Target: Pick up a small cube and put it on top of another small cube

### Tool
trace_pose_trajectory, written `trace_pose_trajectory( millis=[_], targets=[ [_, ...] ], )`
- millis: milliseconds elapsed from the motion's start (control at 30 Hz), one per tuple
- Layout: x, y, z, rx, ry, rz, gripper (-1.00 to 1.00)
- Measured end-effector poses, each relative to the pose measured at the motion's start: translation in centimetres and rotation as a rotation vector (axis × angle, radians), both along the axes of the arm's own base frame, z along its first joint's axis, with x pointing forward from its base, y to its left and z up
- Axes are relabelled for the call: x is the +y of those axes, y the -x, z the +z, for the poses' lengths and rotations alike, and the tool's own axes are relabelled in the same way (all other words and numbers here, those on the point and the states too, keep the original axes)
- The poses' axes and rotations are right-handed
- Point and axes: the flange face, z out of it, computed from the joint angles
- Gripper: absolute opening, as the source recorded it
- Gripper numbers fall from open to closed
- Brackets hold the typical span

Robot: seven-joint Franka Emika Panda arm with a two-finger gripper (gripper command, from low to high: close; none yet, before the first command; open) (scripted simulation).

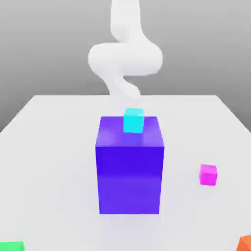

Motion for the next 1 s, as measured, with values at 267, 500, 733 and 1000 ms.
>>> trace_pose_trajectory(
  millis=[267, 500, 733, 1000],
  targets=[
    [13.2, -2.9, -19.9, 0.256, 0.178, 0.463, 0.00],
    [21.9, 5.1, -37.4, 0.462, 0.366, 0.904, 0.00],
    [23.6, 13.5, -48.7, 0.584, 0.497, 1.192, 0.00],
    [23.5, 13.8, -53.1, 0.588, 0.497, 1.197, -1.00]
  ],
)
